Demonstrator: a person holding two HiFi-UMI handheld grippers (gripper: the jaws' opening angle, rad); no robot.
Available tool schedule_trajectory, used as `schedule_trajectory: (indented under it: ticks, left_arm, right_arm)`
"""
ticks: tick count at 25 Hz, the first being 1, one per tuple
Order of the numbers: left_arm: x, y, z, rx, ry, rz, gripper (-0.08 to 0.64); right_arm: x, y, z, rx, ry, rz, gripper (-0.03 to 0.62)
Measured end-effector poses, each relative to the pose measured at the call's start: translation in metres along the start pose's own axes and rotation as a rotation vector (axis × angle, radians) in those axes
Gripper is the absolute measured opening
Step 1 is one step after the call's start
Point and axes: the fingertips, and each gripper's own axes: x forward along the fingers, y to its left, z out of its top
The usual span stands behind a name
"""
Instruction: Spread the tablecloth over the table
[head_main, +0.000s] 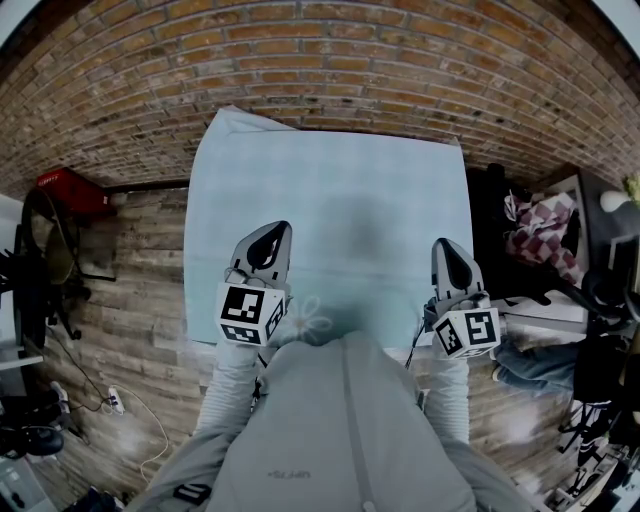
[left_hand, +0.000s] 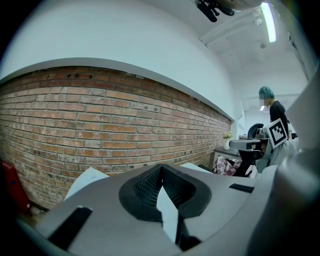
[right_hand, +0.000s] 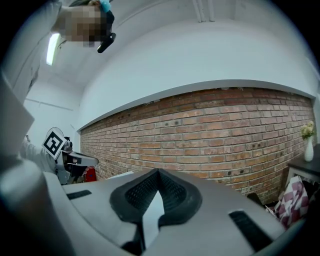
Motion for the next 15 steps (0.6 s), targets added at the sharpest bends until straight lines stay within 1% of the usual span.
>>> schedule_trajectory:
  ticks: [11,15]
  left_arm:
    - [-0.0022,0.0020,-0.0010,0.000,-0.001,0.007,0.025]
    - [-0.0040,0.0047,-0.0054,0.011,0.011,0.002,0.025]
  right_arm:
    - [0.0004,-0.0005,-0.0030,-0.003,0.008,-0.012,0.021]
    - [0.0016,0.0008,-0.0029,-0.011,0.005,-0.007,0.021]
